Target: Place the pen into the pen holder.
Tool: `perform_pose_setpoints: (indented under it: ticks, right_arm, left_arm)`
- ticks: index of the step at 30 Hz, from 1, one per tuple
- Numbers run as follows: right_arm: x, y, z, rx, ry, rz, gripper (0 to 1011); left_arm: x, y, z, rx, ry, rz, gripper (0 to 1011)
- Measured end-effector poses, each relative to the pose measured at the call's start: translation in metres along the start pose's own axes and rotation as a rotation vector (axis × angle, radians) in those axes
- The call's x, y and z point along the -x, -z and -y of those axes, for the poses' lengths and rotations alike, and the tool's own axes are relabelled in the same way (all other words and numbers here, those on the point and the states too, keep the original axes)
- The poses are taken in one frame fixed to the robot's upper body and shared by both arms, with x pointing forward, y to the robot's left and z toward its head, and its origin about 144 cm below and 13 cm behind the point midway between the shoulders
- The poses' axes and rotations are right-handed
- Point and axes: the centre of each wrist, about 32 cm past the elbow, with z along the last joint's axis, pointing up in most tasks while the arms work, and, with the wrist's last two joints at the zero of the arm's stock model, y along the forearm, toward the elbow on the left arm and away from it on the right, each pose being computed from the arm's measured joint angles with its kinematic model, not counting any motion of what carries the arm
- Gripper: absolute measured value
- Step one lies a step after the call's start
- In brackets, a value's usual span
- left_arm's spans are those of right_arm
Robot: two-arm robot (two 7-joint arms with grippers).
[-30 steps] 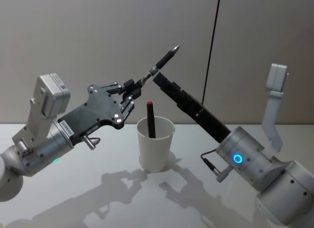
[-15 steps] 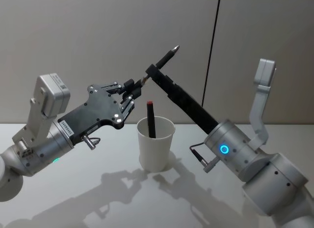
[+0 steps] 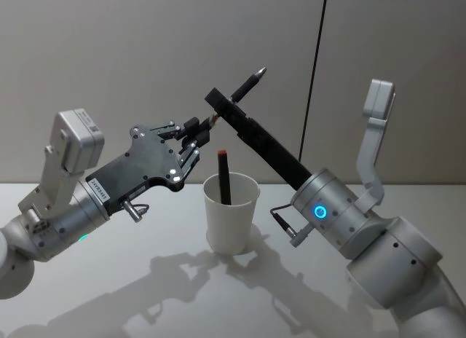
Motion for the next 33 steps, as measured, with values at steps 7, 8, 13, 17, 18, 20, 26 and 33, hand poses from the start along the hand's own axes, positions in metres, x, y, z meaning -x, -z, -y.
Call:
perform_pose_setpoints:
  ticks: [7,8,13,17,18,20,26,33]
  right_arm:
    - [-0.0005,-0.0002,-0.0046,0.001,0.000,0.002,1001]
    - [-0.0006,-0.0004,-0.0054,0.001,0.000,0.002,1001]
    - [-0.0010,-0.0009,-0.0073,0.003,0.000,0.004,1001]
    - [-0.0011,-0.0012,-0.0084,0.003,-0.001,0.005,1001]
    - [-0.0011,-0.0013,-0.0088,0.003,-0.001,0.006,999]
    - [-0.0011,-0.0013,-0.0091,0.004,-0.001,0.006,966]
    - [-0.0012,-0.0017,-0.0101,0.004,-0.002,0.007,835]
    - [-0.0014,-0.0019,-0.0106,0.005,-0.002,0.008,624]
  left_arm:
    - [0.0000,0.0000,0.0000,0.000,0.000,0.000,192]
    - [0.0000,0.0000,0.0000,0.000,0.000,0.000,192]
    - [0.0000,0.0000,0.0000,0.000,0.000,0.000,193]
    - [0.0000,0.0000,0.0000,0.000,0.000,0.000,192]
    - [0.0000,0.0000,0.0000,0.000,0.000,0.000,192]
    - [0.0000,0.0000,0.0000,0.000,0.000,0.000,192]
    - [0.0000,0.0000,0.0000,0.000,0.000,0.000,193]
    - [0.0000,0.0000,0.0000,0.000,0.000,0.000,192]
